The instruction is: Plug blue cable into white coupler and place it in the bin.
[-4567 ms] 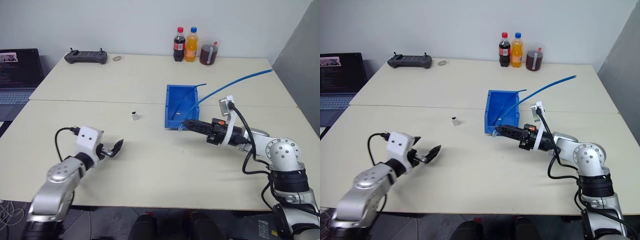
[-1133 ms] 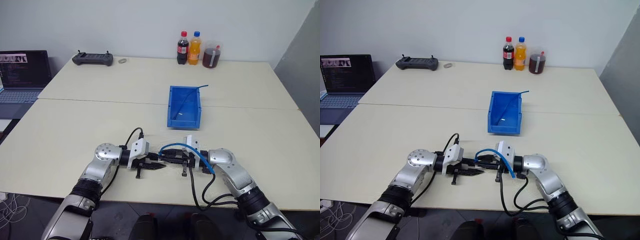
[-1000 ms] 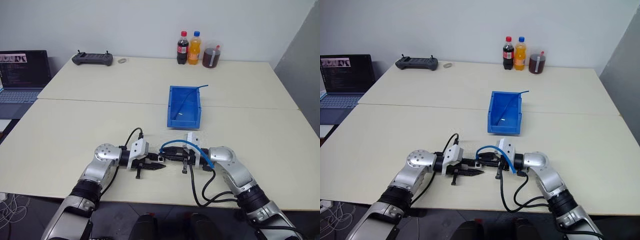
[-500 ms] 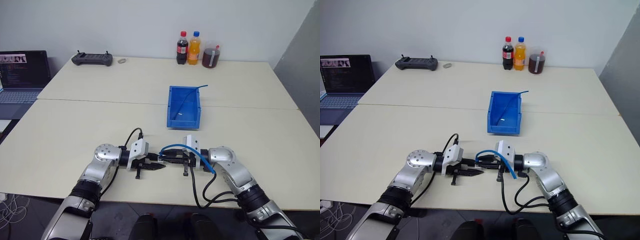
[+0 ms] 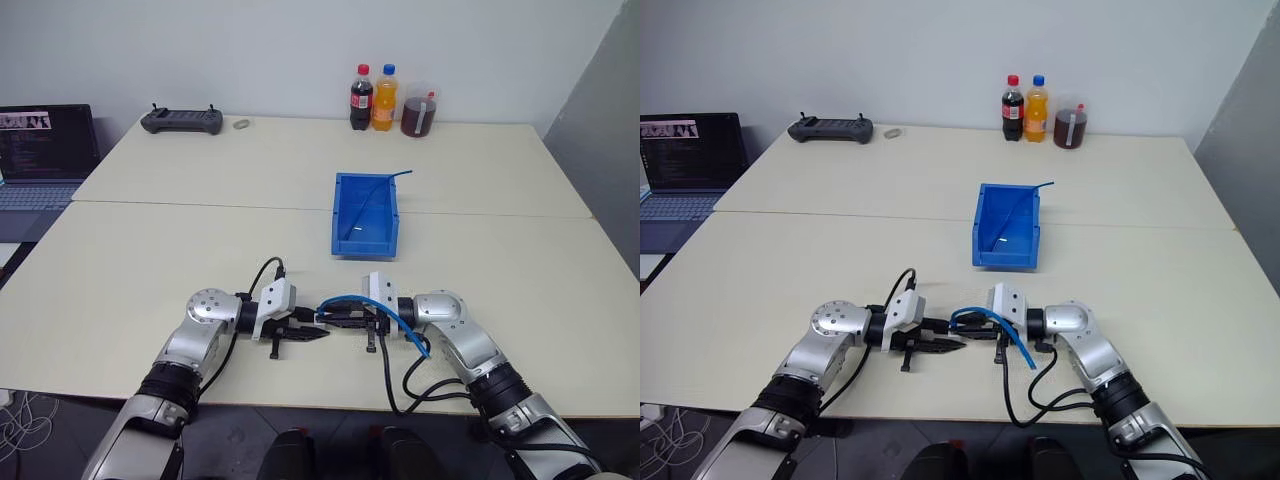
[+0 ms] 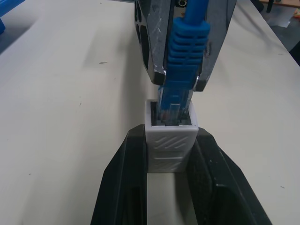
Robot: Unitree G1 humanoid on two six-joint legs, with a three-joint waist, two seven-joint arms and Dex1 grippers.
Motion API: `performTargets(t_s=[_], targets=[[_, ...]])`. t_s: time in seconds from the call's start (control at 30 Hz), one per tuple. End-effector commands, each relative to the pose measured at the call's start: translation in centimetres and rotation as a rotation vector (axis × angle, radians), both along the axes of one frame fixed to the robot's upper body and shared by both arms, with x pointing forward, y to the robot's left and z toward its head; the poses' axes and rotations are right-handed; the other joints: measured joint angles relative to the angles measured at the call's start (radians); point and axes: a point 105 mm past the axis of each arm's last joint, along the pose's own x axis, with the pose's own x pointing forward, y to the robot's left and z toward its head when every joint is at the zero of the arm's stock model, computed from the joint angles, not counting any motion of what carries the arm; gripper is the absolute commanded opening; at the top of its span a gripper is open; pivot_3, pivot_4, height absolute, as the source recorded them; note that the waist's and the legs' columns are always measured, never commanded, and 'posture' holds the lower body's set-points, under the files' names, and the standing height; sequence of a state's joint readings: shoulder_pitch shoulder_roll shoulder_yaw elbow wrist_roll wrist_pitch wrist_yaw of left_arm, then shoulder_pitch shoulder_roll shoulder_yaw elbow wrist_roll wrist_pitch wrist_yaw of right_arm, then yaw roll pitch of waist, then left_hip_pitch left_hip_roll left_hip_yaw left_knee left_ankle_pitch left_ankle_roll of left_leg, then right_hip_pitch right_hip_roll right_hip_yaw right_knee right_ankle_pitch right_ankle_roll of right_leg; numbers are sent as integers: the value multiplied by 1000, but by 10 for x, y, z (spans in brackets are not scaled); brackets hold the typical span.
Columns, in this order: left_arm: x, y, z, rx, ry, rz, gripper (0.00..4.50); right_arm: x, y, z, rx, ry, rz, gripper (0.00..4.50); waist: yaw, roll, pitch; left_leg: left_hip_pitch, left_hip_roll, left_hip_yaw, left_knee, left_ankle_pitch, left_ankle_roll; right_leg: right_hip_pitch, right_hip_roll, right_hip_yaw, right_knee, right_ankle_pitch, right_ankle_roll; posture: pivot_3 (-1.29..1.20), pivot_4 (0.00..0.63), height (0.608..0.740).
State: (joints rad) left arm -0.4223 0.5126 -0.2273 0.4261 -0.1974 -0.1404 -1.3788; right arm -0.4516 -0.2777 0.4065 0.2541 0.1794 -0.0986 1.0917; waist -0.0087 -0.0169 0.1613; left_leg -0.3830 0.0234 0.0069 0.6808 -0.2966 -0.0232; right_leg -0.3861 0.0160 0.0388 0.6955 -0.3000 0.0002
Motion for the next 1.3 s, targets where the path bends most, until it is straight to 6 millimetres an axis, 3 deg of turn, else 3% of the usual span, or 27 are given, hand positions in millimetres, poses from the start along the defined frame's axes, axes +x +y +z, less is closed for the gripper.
performTargets(t_s=[0.03,0.4,0.5,0.53,0.63,0.8,0.87,0.97,1.03,1.17,1.3], targets=[[-9,-3,-5,17,13,-32,789,-6,-10,-45,-155,108,9,145,-1,0,-1,0,0,0,0,0,0,0,0,0,0,0,0,0,150,740],[-14,-4,-7,23,15,-40,789,-10,-3,-50,-161,196,21,145,-18,0,-8,3,1,0,-1,0,0,2,0,0,0,0,-1,0,150,740],[-14,-1,-3,9,4,-10,789,-5,-7,-41,-126,189,-22,145,-20,0,-8,3,1,0,-1,0,0,2,0,0,0,-1,-1,0,150,740],[-13,0,1,-6,5,5,1494,-2,-8,-36,-107,188,-38,145,-20,0,-8,3,1,0,-1,0,0,1,0,1,0,-1,-1,0,150,740],[-15,0,20,-65,6,57,2094,5,-11,-10,-25,202,-93,145,-19,0,-8,2,1,0,-2,0,0,1,0,0,0,-1,-1,0,150,740],[-29,6,52,-145,-10,186,3012,16,-23,53,196,347,-231,145,-20,-1,-3,-2,2,-1,-2,0,0,-2,0,0,1,-1,-1,0,150,740],[-33,9,58,-156,-17,245,3462,16,-27,69,238,400,-254,145,-21,0,-2,-3,2,-1,-2,0,0,-3,0,-1,1,-1,-1,0,150,740],[-31,17,76,-201,-61,397,4168,36,-37,102,351,512,-351,145,-25,0,-1,-2,2,-2,-2,0,0,-2,0,-1,1,-1,-1,0,150,740],[-25,22,89,-247,-86,509,4463,65,-45,117,402,585,-461,145,-26,0,0,-2,2,-1,-2,0,0,-3,0,-1,1,-1,-1,0,150,740],[-8,25,106,-313,-126,689,4463,115,-52,113,313,659,-674,145,-25,0,1,-1,1,-1,-3,0,0,-2,0,-1,1,0,-1,0,150,740],[5,16,111,-359,-141,783,4463,149,-48,119,299,674,-753,145,-21,-1,1,-2,0,0,-4,0,0,-3,0,1,0,0,-1,0,150,740]])
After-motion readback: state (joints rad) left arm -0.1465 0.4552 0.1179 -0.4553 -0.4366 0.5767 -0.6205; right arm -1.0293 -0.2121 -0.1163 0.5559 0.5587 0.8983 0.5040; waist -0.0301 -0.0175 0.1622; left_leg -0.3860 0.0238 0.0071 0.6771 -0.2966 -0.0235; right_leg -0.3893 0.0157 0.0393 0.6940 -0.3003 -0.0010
